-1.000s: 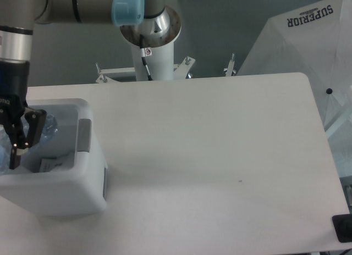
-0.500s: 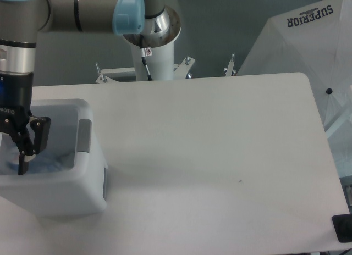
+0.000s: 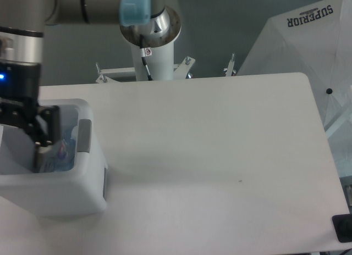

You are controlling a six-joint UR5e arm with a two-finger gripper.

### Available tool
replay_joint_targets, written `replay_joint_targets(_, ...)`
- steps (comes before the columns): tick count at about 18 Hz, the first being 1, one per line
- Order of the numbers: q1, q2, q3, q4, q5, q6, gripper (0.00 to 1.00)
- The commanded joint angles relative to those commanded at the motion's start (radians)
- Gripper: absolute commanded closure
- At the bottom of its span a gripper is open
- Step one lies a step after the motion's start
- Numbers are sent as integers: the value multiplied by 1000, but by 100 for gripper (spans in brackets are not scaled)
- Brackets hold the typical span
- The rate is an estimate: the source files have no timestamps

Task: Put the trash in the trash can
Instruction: 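Lower the bottle into the bin and open the gripper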

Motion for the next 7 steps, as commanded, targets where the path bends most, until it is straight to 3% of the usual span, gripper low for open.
replay_joint_targets(7, 167, -31, 12, -8, -11, 145, 0)
